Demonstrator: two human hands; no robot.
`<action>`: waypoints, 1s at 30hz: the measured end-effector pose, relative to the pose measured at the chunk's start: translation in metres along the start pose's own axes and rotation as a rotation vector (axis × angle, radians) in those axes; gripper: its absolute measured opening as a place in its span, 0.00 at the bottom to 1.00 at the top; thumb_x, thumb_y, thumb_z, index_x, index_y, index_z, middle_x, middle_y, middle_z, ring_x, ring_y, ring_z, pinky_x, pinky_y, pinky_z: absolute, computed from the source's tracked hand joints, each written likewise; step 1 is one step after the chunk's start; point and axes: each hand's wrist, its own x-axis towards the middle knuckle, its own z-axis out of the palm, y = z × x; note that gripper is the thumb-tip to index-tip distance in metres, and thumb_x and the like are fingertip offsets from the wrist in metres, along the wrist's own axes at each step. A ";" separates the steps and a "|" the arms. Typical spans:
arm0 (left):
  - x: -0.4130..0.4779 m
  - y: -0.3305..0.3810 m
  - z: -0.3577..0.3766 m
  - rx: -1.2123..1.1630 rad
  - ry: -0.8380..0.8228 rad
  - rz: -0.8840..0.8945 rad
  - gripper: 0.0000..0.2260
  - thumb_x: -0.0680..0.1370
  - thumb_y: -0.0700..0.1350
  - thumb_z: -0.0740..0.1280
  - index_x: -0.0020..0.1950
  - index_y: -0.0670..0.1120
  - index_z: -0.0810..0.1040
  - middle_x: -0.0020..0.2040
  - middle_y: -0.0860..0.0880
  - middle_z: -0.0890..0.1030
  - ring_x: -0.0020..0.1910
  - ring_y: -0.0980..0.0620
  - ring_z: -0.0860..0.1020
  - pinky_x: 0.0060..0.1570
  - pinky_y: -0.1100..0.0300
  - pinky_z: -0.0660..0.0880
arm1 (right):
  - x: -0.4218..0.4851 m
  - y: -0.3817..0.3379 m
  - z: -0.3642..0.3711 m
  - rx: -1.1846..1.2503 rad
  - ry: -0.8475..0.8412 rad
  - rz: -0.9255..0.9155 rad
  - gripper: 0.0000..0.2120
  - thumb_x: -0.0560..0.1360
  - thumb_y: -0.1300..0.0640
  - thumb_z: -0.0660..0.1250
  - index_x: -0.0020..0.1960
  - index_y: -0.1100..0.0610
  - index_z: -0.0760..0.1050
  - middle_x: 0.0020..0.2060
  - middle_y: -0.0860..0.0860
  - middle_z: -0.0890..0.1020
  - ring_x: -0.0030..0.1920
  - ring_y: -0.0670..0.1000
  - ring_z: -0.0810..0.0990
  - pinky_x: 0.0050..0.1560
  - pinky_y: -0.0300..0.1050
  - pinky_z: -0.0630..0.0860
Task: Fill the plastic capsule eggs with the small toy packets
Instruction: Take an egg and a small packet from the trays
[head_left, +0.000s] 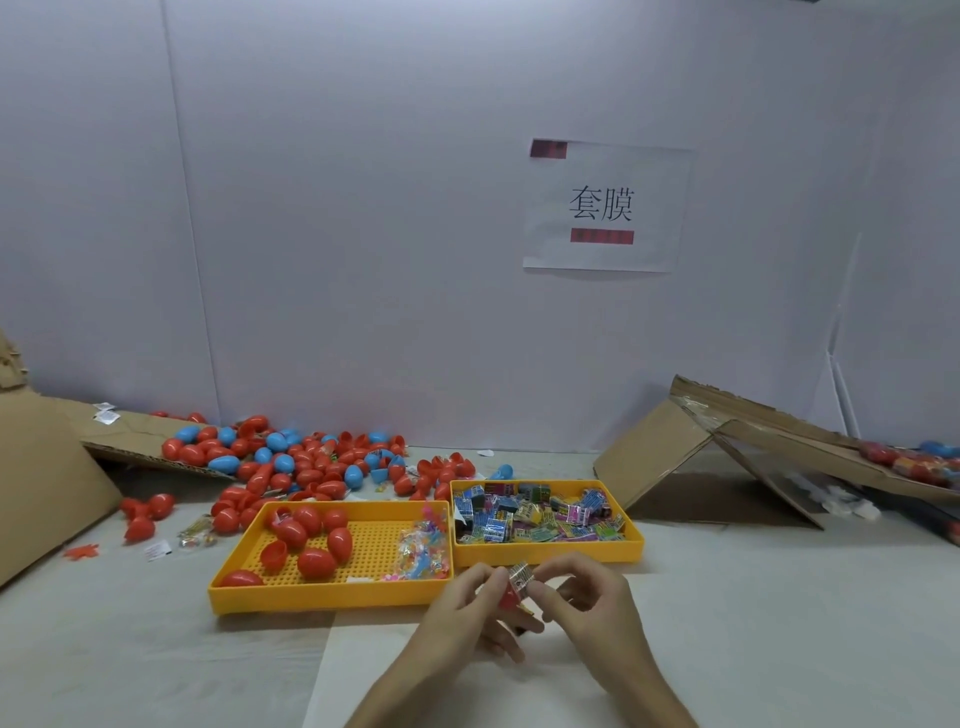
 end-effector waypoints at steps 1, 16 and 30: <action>0.000 0.000 0.000 0.010 -0.005 0.003 0.20 0.81 0.60 0.60 0.55 0.43 0.74 0.48 0.44 0.87 0.37 0.47 0.84 0.40 0.57 0.78 | 0.000 -0.001 -0.001 0.004 0.001 0.006 0.10 0.71 0.60 0.78 0.41 0.45 0.83 0.39 0.51 0.85 0.35 0.53 0.82 0.38 0.48 0.80; -0.002 -0.001 -0.003 -0.058 0.063 0.090 0.12 0.83 0.51 0.63 0.59 0.47 0.81 0.41 0.38 0.86 0.34 0.46 0.83 0.36 0.58 0.78 | 0.000 -0.002 0.000 0.002 -0.090 0.048 0.11 0.72 0.61 0.77 0.37 0.47 0.82 0.39 0.48 0.82 0.36 0.46 0.81 0.40 0.40 0.76; -0.004 -0.005 -0.002 0.112 0.080 0.182 0.08 0.80 0.45 0.70 0.59 0.52 0.83 0.45 0.48 0.86 0.37 0.51 0.83 0.40 0.60 0.78 | 0.003 -0.003 -0.003 0.085 -0.079 0.154 0.04 0.74 0.61 0.76 0.40 0.55 0.83 0.33 0.51 0.82 0.32 0.47 0.78 0.34 0.41 0.75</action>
